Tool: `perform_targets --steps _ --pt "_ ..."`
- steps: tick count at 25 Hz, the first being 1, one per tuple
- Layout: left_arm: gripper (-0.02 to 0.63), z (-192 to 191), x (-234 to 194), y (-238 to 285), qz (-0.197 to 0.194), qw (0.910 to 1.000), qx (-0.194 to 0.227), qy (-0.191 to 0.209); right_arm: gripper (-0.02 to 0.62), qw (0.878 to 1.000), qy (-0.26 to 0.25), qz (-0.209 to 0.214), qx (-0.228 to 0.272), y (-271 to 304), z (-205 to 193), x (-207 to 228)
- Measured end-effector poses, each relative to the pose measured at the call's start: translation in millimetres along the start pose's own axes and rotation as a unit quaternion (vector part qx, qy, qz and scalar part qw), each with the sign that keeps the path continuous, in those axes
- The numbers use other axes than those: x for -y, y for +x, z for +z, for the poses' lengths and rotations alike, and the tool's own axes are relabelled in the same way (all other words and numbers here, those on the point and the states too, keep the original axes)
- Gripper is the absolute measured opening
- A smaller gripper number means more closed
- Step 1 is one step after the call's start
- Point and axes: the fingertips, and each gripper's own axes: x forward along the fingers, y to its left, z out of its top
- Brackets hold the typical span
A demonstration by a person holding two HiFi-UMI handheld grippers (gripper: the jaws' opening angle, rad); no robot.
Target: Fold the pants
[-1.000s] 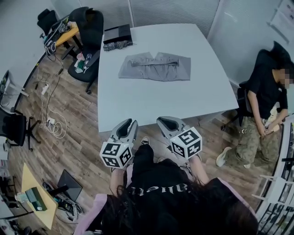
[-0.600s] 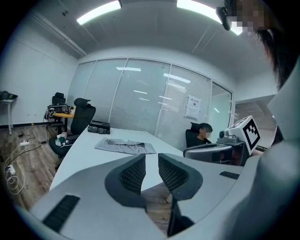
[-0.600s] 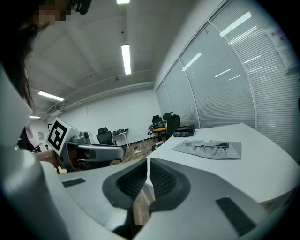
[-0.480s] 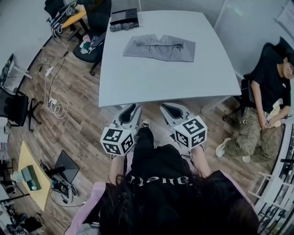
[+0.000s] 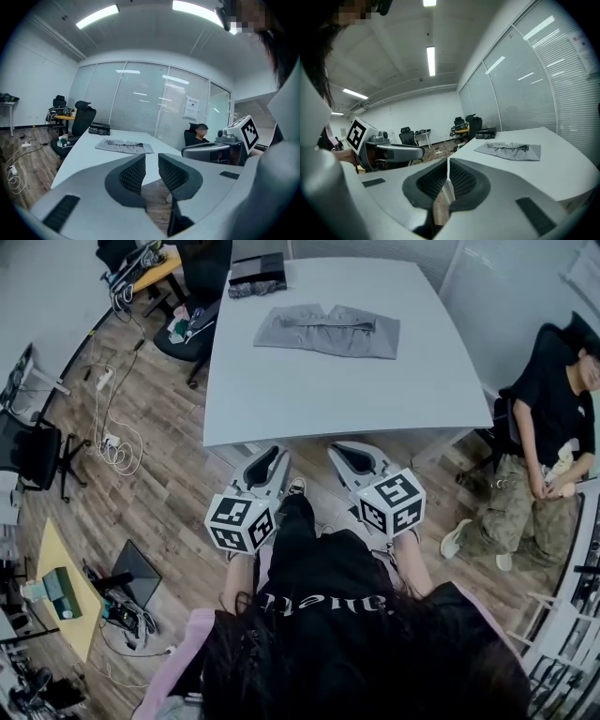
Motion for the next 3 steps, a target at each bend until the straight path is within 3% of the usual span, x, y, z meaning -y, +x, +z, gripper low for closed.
perform_targets --steps 3 --pt "0.101 1.3 6.5 5.3 -0.004 1.0000 0.001 0.004 0.031 1.000 -0.001 -0.004 0.001 -5.0 -0.1 7.2"
